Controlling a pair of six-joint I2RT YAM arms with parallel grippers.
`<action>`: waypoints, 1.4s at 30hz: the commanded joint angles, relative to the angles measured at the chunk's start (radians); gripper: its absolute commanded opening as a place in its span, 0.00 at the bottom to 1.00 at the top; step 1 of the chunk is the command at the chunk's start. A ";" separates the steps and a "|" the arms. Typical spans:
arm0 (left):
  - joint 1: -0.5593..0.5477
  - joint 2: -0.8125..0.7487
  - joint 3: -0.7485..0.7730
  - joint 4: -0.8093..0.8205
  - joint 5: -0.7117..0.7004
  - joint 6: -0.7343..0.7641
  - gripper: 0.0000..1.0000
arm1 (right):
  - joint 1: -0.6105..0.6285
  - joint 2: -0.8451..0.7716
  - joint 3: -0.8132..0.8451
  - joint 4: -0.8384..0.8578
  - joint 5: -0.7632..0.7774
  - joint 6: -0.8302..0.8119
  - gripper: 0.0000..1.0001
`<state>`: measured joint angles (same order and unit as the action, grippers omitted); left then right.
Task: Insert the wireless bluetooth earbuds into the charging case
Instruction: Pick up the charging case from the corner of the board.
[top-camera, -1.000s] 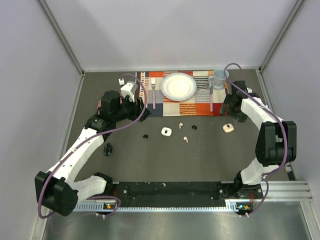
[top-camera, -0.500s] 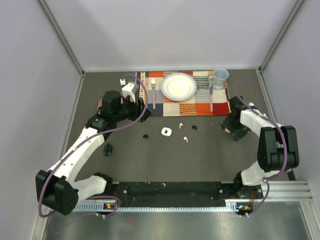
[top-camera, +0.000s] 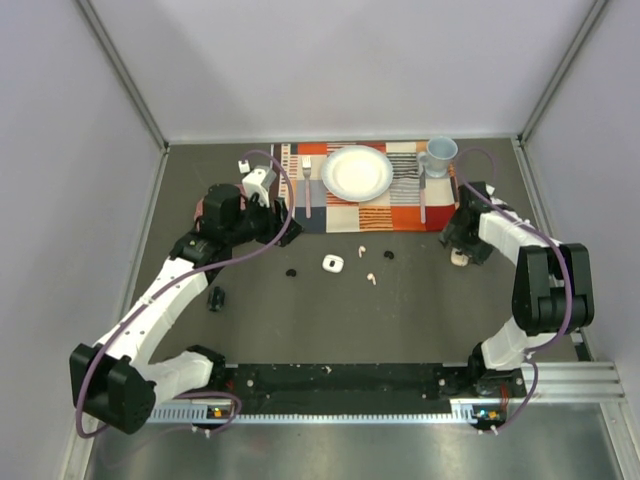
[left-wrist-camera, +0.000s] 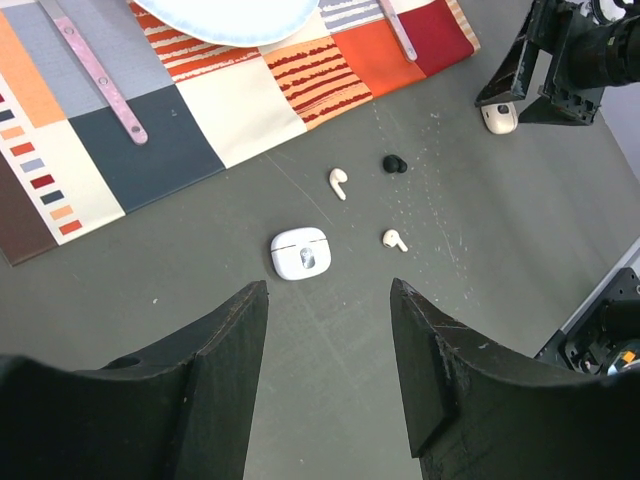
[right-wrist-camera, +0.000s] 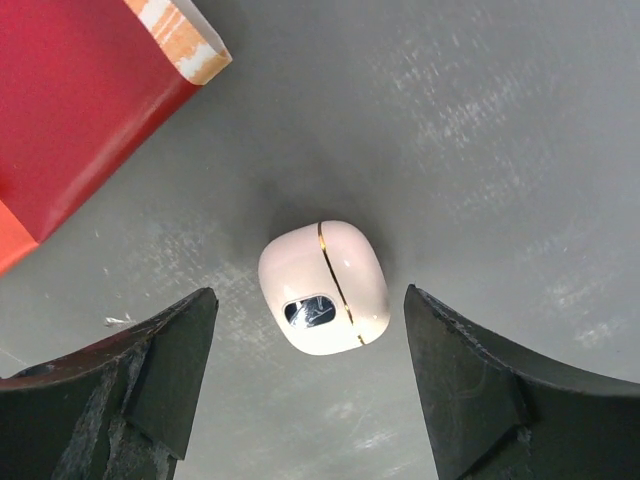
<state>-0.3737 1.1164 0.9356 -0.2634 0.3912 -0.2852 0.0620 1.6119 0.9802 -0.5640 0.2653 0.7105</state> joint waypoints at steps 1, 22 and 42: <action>0.004 -0.032 -0.017 0.032 -0.005 -0.009 0.57 | 0.002 -0.032 -0.018 0.053 0.005 -0.209 0.77; 0.002 0.002 -0.009 0.039 0.021 -0.008 0.57 | 0.002 -0.043 -0.107 0.177 -0.005 -0.393 0.63; 0.004 0.000 -0.012 0.050 0.040 -0.016 0.57 | 0.002 -0.099 -0.173 0.231 -0.118 -0.418 0.35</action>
<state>-0.3737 1.1175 0.9241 -0.2626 0.4057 -0.2905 0.0616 1.5520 0.8223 -0.3374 0.1917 0.3111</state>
